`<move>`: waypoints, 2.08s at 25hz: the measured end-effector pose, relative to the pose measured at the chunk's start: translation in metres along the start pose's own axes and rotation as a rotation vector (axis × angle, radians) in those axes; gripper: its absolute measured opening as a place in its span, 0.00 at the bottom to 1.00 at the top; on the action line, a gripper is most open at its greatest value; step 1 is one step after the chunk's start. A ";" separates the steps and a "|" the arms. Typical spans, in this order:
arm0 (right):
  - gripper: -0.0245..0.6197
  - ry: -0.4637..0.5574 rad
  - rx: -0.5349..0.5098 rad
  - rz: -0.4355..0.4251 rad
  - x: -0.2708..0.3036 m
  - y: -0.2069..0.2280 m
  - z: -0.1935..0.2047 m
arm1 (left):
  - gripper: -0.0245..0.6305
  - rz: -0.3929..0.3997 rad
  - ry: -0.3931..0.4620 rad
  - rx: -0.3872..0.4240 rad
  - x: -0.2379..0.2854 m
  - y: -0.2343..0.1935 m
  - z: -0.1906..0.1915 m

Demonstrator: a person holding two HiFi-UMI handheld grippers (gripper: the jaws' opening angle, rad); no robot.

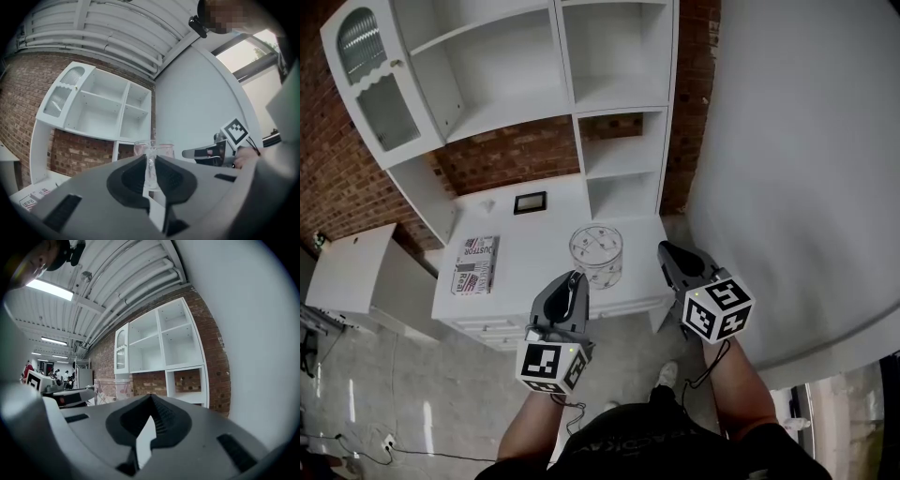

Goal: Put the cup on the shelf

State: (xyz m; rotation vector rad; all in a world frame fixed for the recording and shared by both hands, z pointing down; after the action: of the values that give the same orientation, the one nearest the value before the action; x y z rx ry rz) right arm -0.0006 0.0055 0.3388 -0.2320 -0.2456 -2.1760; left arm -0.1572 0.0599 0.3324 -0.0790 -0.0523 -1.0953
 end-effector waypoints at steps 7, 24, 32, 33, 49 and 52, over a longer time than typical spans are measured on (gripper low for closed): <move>0.04 0.005 0.011 0.012 0.001 -0.004 -0.002 | 0.09 0.014 -0.002 -0.001 0.000 -0.004 -0.001; 0.04 0.010 0.011 -0.052 0.045 0.075 -0.019 | 0.09 -0.042 0.004 0.014 0.082 0.004 -0.007; 0.04 0.004 0.005 -0.087 0.083 0.134 -0.030 | 0.09 -0.086 0.000 -0.004 0.149 -0.001 -0.004; 0.04 0.003 0.007 -0.091 0.088 0.141 -0.030 | 0.09 -0.092 -0.001 -0.007 0.157 -0.001 -0.003; 0.04 -0.005 0.019 -0.179 0.150 0.218 -0.042 | 0.09 -0.200 0.009 -0.024 0.255 -0.014 0.006; 0.04 -0.011 0.022 -0.195 0.158 0.226 -0.042 | 0.09 -0.227 0.007 -0.019 0.269 -0.016 0.008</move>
State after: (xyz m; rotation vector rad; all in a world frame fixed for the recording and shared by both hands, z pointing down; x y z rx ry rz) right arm 0.0908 -0.2573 0.3595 -0.2151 -0.3095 -2.3639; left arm -0.0491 -0.1847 0.3630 -0.0878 -0.0458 -1.3230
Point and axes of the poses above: the fingertips, and each gripper's own axes: x forward along the fingers, y to its right, z out of its underside, the point moved 1 cm from there along -x, backward along the fingers, and after that the axes turned 9 degrees about -y, right-handed, at the moved point
